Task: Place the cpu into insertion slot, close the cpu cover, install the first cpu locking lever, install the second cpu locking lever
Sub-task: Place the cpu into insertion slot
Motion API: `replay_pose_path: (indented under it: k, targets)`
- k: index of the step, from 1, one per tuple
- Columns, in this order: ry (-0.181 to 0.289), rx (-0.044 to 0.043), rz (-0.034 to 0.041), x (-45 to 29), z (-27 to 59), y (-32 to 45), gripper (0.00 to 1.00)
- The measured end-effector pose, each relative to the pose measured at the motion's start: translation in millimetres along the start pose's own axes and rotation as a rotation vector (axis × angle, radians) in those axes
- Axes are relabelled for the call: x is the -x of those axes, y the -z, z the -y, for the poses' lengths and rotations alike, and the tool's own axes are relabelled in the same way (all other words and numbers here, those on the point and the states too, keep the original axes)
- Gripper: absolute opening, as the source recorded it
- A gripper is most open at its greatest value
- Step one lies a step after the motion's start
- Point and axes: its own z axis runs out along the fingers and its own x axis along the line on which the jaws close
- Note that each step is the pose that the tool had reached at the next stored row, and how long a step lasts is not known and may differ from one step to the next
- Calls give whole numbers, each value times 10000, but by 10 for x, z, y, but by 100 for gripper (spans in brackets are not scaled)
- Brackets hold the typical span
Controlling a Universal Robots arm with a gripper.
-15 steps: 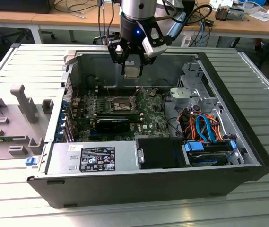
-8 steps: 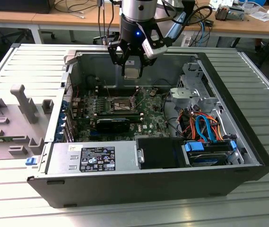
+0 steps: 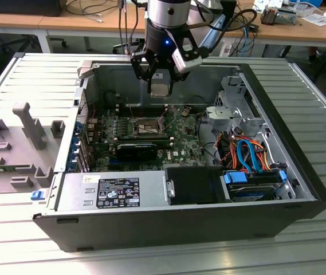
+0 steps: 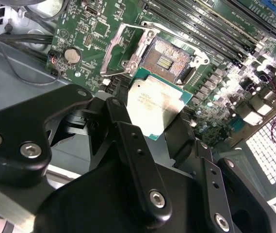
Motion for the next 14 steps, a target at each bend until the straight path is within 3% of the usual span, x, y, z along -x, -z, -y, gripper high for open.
replay_pose_path:
  k: [14]
  targets:
    - [0, 0, 0, 1, 16, -47, 55]
